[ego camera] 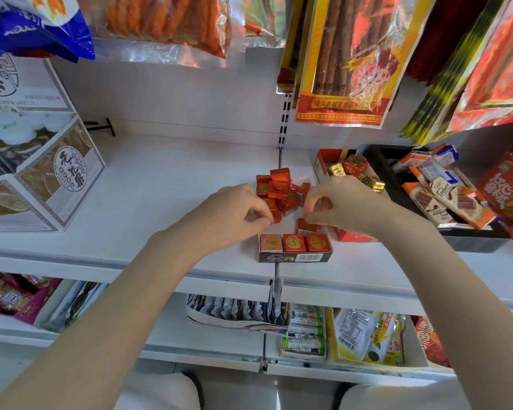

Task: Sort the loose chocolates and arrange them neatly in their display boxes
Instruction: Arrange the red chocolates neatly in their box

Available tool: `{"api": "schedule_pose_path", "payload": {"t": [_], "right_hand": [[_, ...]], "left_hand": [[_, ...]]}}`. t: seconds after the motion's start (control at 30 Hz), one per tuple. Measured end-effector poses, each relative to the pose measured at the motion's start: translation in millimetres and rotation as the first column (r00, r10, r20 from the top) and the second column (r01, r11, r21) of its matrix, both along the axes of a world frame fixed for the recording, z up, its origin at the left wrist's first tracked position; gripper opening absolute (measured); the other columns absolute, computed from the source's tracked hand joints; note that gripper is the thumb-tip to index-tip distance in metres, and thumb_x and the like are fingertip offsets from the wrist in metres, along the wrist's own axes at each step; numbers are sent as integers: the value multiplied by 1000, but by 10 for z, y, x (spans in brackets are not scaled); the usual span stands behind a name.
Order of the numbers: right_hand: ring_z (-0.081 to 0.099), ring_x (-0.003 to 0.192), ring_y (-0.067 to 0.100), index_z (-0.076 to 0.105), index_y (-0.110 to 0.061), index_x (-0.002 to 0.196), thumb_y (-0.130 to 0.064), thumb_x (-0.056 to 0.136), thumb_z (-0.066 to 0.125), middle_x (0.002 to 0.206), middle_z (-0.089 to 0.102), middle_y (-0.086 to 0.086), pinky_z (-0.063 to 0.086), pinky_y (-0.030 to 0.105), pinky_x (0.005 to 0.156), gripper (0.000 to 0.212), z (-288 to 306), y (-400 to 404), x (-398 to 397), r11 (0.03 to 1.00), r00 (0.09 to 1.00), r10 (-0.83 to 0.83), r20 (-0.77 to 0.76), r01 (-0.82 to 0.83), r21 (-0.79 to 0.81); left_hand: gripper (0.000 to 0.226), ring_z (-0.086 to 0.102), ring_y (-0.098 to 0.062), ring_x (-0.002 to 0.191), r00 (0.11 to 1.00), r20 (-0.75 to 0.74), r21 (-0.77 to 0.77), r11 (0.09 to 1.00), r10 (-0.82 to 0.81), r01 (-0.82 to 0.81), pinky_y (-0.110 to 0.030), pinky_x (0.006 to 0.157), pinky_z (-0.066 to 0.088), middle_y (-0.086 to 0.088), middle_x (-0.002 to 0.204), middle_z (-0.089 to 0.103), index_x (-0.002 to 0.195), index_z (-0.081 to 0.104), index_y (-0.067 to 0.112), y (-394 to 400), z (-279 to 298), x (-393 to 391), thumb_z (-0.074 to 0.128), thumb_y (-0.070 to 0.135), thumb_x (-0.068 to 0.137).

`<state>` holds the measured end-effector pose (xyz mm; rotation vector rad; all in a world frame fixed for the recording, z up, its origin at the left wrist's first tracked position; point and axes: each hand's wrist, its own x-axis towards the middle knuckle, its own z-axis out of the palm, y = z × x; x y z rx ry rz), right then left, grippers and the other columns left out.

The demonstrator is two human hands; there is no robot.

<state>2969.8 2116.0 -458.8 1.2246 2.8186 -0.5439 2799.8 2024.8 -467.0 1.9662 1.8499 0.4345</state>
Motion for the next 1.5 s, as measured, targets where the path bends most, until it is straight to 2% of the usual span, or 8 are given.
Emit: {"api": "schedule_pose_path", "payload": {"t": [0.17, 0.4, 0.7, 0.8, 0.93, 1.1, 1.33, 1.5], "right_hand": [[52, 90, 11, 57, -28, 116, -19, 87, 58, 100, 55, -6, 47, 21, 78, 31, -41, -35, -60, 997, 990, 81, 113, -79, -16], [46, 88, 15, 66, -11, 94, -36, 86, 57, 101, 58, 5, 44, 25, 76, 28, -110, -19, -126, 980, 989, -57, 139, 29, 197], [48, 107, 21, 60, -13, 104, -36, 86, 57, 113, 54, 6, 42, 31, 94, 30, 2, -94, -140, 991, 971, -47, 235, 16, 131], [52, 102, 21, 62, -11, 106, -35, 87, 55, 111, 56, 8, 45, 29, 88, 31, 33, -81, -148, 986, 970, -70, 233, 33, 161], [47, 103, 19, 62, -18, 110, -30, 86, 58, 113, 58, 5, 42, 30, 86, 27, 10, -16, -169, 963, 997, -73, 6, 69, 261], [46, 88, 17, 49, -22, 121, -20, 82, 64, 104, 43, 4, 40, 26, 80, 42, -149, 1, -247, 985, 991, -70, -116, 87, 149], [48, 96, 16, 47, -18, 114, -15, 81, 65, 101, 51, -3, 42, 25, 78, 38, -128, 27, -237, 990, 992, -27, -122, 44, 136], [47, 74, 4, 60, -19, 110, -19, 83, 63, 99, 54, -4, 37, 15, 65, 28, 121, 58, -33, 996, 1000, -25, 10, 24, 86]], "left_hand": [[20, 53, -14, 98, 1000, -7, -4, 1000, -6, 6, -30, 91, 42, -1, 107, 53, 102, 69, 20, -8, 3, 22, 55, 23, 89], [19, 53, -12, 96, 1000, -6, -5, 1000, -11, 11, -28, 89, 42, 2, 103, 51, 100, 71, 20, -16, -22, 12, 55, 23, 89], [14, 51, -11, 95, 1000, -6, -36, 999, -20, 20, -30, 89, 42, 4, 104, 47, 91, 71, 19, -5, -49, -5, 59, 26, 86], [14, 50, -11, 97, 1000, -8, -5, 1000, -14, 14, -29, 89, 41, 3, 105, 50, 94, 70, 21, -5, -56, -20, 58, 25, 87], [16, 53, -13, 99, 1000, 2, 43, 999, 30, -30, -34, 93, 42, 4, 105, 52, 99, 67, 21, 1, -63, -66, 57, 21, 87], [18, 53, -13, 100, 1000, -4, 46, 999, 22, -22, -35, 95, 41, 7, 105, 53, 102, 67, 20, -2, -74, -91, 57, 19, 86], [20, 55, -13, 99, 1000, -3, 45, 999, 20, -20, -36, 95, 43, 5, 109, 55, 102, 67, 20, -2, -95, -116, 57, 16, 86], [22, 54, -11, 101, 999, -31, 36, 999, 8, -7, -33, 96, 42, 5, 112, 55, 107, 66, 20, -2, -84, -118, 55, 18, 88]]}}
